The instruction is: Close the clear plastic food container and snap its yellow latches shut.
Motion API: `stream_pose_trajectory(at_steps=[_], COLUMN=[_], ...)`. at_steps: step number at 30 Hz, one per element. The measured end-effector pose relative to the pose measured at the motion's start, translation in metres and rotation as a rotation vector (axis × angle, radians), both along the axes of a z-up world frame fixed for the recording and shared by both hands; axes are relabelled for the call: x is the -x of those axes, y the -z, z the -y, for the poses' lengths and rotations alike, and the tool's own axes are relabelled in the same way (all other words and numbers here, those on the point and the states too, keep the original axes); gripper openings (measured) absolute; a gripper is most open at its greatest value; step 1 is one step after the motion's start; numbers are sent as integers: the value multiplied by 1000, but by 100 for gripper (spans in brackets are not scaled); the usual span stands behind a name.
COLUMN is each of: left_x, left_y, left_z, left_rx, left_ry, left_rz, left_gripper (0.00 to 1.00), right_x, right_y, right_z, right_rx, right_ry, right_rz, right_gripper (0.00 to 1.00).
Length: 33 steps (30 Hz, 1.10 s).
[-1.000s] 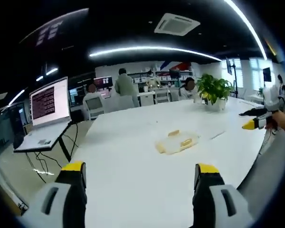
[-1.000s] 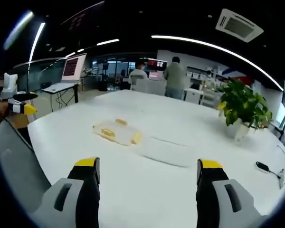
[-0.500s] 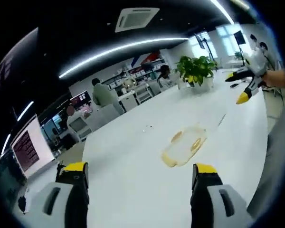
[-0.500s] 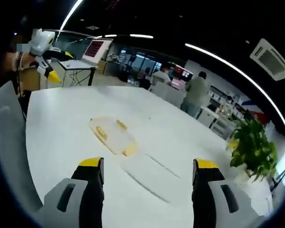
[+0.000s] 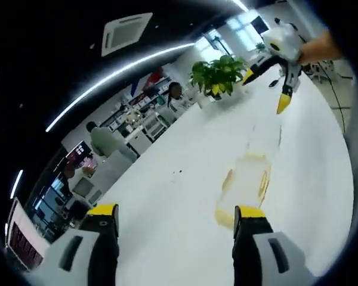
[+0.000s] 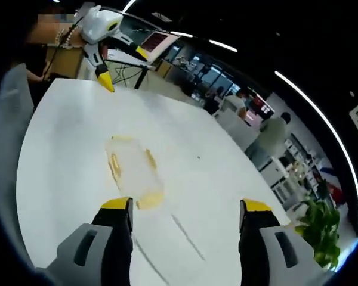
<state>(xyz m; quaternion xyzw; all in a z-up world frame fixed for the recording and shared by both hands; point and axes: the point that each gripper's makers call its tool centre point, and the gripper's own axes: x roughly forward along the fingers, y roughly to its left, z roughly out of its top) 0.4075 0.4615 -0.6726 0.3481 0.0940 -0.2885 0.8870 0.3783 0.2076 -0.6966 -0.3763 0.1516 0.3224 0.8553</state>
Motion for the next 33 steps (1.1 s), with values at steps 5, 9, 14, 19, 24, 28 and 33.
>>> stream_pose_trajectory(at_steps=[5, 9, 14, 19, 24, 28, 33], left_x=[-10, -19, -25, -24, -25, -26, -22], left_y=[53, 78, 102, 126, 148, 149, 153], left_z=[20, 35, 39, 36, 26, 35, 49], left_rx=[-120, -153, -170, -193, -246, -203, -207], left_ry=[108, 187, 237, 288, 291, 338, 431], left_rz=[-152, -196, -264, -347, -411, -414, -417], left_gripper=[82, 80, 79, 77, 74, 70, 55], right_x=[-20, -26, -28, -30, -36, -37, -36], right_y=[22, 42, 69, 87, 109, 120, 137], right_z=[-15, -27, -36, -48, -44, -47, -45], right_rx=[60, 116, 179, 170, 247, 282, 324], right_ry=[-64, -142, -218, -284, -326, -373, -381], right_rz=[-68, -143, -277, -379, -453, -500, -589], right_gripper=[70, 68, 66, 64, 64, 57, 56])
